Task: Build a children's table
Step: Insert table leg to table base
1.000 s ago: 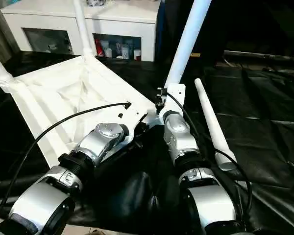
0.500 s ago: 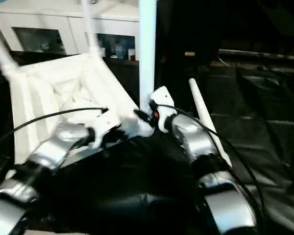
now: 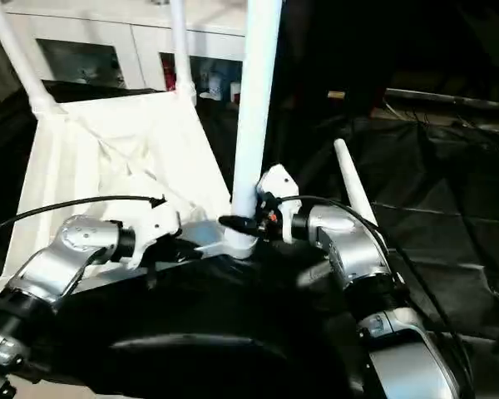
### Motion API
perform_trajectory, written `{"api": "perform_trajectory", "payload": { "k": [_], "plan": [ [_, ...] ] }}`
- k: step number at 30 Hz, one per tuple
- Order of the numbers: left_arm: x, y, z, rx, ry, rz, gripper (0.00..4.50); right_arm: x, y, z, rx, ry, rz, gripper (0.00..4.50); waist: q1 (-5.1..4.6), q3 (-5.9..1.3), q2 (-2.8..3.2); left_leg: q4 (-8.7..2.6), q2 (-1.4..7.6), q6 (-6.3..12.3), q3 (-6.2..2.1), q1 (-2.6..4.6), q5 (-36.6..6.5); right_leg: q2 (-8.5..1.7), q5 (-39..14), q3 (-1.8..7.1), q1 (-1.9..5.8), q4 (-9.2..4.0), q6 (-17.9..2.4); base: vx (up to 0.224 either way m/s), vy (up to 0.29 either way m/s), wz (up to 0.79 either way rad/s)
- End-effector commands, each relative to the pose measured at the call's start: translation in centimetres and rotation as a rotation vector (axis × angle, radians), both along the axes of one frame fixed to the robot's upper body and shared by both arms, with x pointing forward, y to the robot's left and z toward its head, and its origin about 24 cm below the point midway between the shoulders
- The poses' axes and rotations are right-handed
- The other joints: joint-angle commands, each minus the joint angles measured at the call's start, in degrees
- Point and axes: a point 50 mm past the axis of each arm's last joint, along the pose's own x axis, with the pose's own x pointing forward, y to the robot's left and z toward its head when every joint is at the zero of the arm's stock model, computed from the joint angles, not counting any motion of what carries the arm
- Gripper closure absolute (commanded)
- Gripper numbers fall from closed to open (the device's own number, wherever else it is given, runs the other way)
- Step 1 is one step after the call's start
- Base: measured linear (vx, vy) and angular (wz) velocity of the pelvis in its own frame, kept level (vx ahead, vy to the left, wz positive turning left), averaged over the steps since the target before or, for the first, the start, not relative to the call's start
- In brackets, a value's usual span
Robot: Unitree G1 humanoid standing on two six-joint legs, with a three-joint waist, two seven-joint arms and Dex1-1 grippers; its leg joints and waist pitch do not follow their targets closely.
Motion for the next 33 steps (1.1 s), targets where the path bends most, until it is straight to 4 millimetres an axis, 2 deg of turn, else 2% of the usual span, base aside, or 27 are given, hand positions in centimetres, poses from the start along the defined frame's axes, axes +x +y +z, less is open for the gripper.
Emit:
{"api": "perform_trajectory", "payload": {
  "k": [1,4,7,8,9,10,11,12,13,14,15,16,18,19,20,21,22,23,24,26,27,28,33],
  "plan": [
    [-0.4,-1.2,1.6,-0.036,-0.039,-0.136,4.50,-2.4,-2.7,-6.0,-0.183,0.282,-0.081,2.60,0.09,-2.75,0.71,-4.20,7.03,3.13,-2.63,0.36,-7.5,-8.83,-7.5,5.02,2.41,-3.86,-11.3,0.000,0.000,0.00],
    [-0.4,-1.3,1.5,-0.038,-0.035,-0.129,4.50,-2.5,-2.6,-6.1,-0.179,0.289,-0.092,2.60,0.13,-2.81,0.55,-4.02,6.85,3.66,-2.53,0.21,-6.4,-8.86,-5.7,4.96,2.54,-3.75,-11.5,0.000,0.000,0.00],
    [0.1,-1.5,1.3,-0.040,-0.043,-0.061,4.50,-2.2,-2.8,-6.8,-0.182,0.288,-0.196,2.60,0.13,-2.66,0.47,-4.13,6.93,3.49,-2.57,0.28,-6.8,-8.92,-7.0,4.94,2.45,-3.91,-11.3,0.000,0.000,0.00],
    [0.2,-1.5,1.3,-0.041,-0.043,-0.055,4.50,-2.1,-2.8,-6.8,-0.183,0.288,-0.209,2.60,0.06,-2.38,0.55,-4.32,6.90,3.06,-2.62,0.31,-8.6,-8.95,-10.1,4.95,2.33,-4.33,-11.1,0.000,0.000,0.00],
    [0.4,-1.6,1.2,-0.042,-0.045,-0.030,4.50,-1.9,-3.0,-7.0,-0.186,0.287,-0.261,2.60,-0.02,-2.10,0.60,-4.45,6.87,2.22,-2.65,0.64,-11.2,-9.04,-15.2,5.03,2.10,-4.94,-10.4,0.000,0.000,0.00],
    [1.0,-1.9,1.0,-0.035,-0.057,0.032,4.50,-1.3,-3.3,-7.5,-0.205,0.283,-0.400,2.60,-0.15,-1.81,0.59,-4.60,6.85,1.17,-2.77,0.96,-13.5,-9.23,-20.5,5.14,1.87,-5.55,-9.5,0.000,0.000,0.00],
    [1.1,-1.9,1.0,-0.033,-0.059,0.045,4.50,-1.2,-3.4,-7.6,-0.209,0.281,-0.428,2.60,-0.31,-1.82,0.50,-4.64,6.89,0.53,-2.86,1.15,-14.2,-9.24,-21.8,5.24,1.94,-5.68,-9.2,0.000,0.000,0.00],
    [1.6,-2.3,0.8,-0.027,-0.067,0.102,4.50,-0.8,-3.7,-7.9,-0.219,0.283,-0.553,2.60,-0.76,-1.36,0.65,-5.04,6.82,-0.91,-3.29,1.43,-18.0,-9.12,-27.4,5.07,1.56,-6.07,-7.7,0.000,0.000,0.00],
    [1.9,-2.6,0.8,-0.023,-0.071,0.135,4.50,-0.6,-3.8,-8.1,-0.222,0.284,-0.608,2.60,-0.76,-1.36,0.65,-5.04,6.82,-0.91,-3.29,1.43,-18.0,-9.12,-27.4,5.07,1.56,-6.07,-7.7,0.000,0.000,0.00],
    [1.9,-2.6,0.8,-0.023,-0.071,0.135,4.50,-0.6,-3.8,-8.1,-0.222,0.284,-0.608,2.60,-1.11,-1.26,0.49,-5.04,6.53,-1.87,-3.53,1.67,-21.0,-9.24,-32.1,4.78,1.49,-6.54,-6.2,-0.062,0.018,-0.10],
    [3.2,-3.6,0.6,-0.023,-0.082,0.272,4.50,-0.1,-3.7,-8.2,-0.209,0.271,-0.766,2.60,-1.15,-1.37,0.74,-5.04,6.43,-2.10,-3.72,1.53,-21.8,-9.49,-34.1,4.72,1.61,-6.86,-4.8,-0.093,0.032,-0.15],
    [3.6,-4.2,0.6,-0.028,-0.080,0.329,4.50,0.1,-3.4,-8.2,-0.190,0.277,-0.820,2.60,-1.56,-1.32,0.51,-5.15,6.44,-2.53,-3.86,1.62,-22.4,-9.42,-34.8,4.30,1.47,-7.15,-4.0,-0.062,0.026,-0.11],
    [4.4,-5.8,0.5,-0.040,-0.076,0.418,4.50,0.6,-2.5,-8.2,-0.164,0.287,-0.929,2.60,-1.73,-1.44,0.83,-5.00,6.41,-2.97,-3.84,2.42,-24.1,-9.39,-34.3,4.12,0.94,-7.66,-3.8,-0.030,0.015,-0.03],
    [4.4,-5.8,0.5,-0.040,-0.076,0.418,4.50,0.6,-2.5,-8.2,-0.164,0.287,-0.929,2.60,-1.88,-1.46,0.75,-4.93,6.35,-2.92,-3.94,2.57,-25.4,-9.38,-33.8,3.73,1.00,-7.87,-3.7,-0.058,0.034,-0.02],
    [4.8,-7.5,0.3,-0.049,-0.070,0.464,4.50,0.9,-1.4,-8.2,-0.160,0.298,-1.003,2.60,-2.18,-1.38,0.78,-5.14,6.24,-2.31,-3.82,1.92,-24.8,-9.41,-33.0,3.85,1.17,-7.92,-3.6,0.000,0.000,0.00],
    [4.8,-8.1,0.2,-0.050,-0.068,0.478,4.50,1.0,-1.0,-8.2,-0.164,0.301,-1.032,2.60,-2.19,-1.37,0.89,-5.17,6.26,-2.43,-3.98,1.91,-24.7,-9.49,-32.7,3.88,1.08,-7.80,-3.6,0.000,0.000,0.00],
    [4.9,-8.7,0.2,-0.054,-0.063,0.487,4.50,1.1,-0.6,-8.2,-0.158,0.313,-1.052,2.60,-2.15,-1.33,1.21,-4.87,6.17,-2.60,-3.81,2.77,-26.4,-9.44,-33.3,3.84,0.39,-8.23,-3.7,0.000,0.000,0.00],
    [4.9,-9.4,0.1,-0.052,-0.061,0.491,4.50,1.1,-0.1,-8.3,-0.151,0.335,-1.082,2.60,-2.30,-1.27,1.01,-4.80,6.01,-2.44,-3.63,2.95,-26.9,-9.31,-33.5,3.81,0.22,-8.44,-3.5,0.000,0.000,0.00],
    [4.8,-9.9,0.1,-0.051,-0.060,0.491,4.50,1.1,0.3,-8.4,-0.146,0.354,-1.094,2.60,-2.37,-1.25,0.96,-4.96,6.02,-2.31,-3.90,2.58,-27.2,-9.44,-33.4,3.67,0.57,-8.31,-3.3,0.000,0.000,0.00],
    [4.8,-10.3,0.1,-0.051,-0.059,0.493,4.50,1.1,0.7,-8.3,-0.151,0.357,-1.091,2.60,-2.30,-1.35,1.07,-5.43,6.34,-2.11,-3.92,2.37,-27.8,-9.47,-31.3,3.78,0.66,-8.28,-3.2,0.000,0.000,0.00],
    [4.8,-10.5,0.1,-0.049,-0.060,0.490,4.50,1.2,1.1,-8.3,-0.159,0.351,-1.079,2.60,-2.25,-1.40,1.05,-5.44,6.38,-2.17,-3.92,2.32,-27.3,-9.49,-30.3,3.85,0.75,-8.17,-3.5,0.000,0.000,0.00],
    [4.7,-10.7,0.0,-0.046,-0.057,0.490,4.50,1.2,1.4,-8.1,-0.161,0.349,-1.072,2.60,-2.22,-1.40,1.06,-5.69,6.59,-2.28,-3.96,1.97,-26.5,-9.61,-27.9,4.05,0.96,-7.83,-4.2,0.000,0.000,0.00],
    [4.8,-10.5,-0.2,-0.032,-0.058,0.501,4.50,1.4,2.0,-8.0,-0.166,0.343,-1.074,2.60,-2.06,-1.44,0.97,-5.67,6.60,-2.04,-3.62,1.78,-24.5,-9.85,-24.7,4.50,1.05,-7.31,-6.3,0.000,0.000,0.00]
  ]
}}
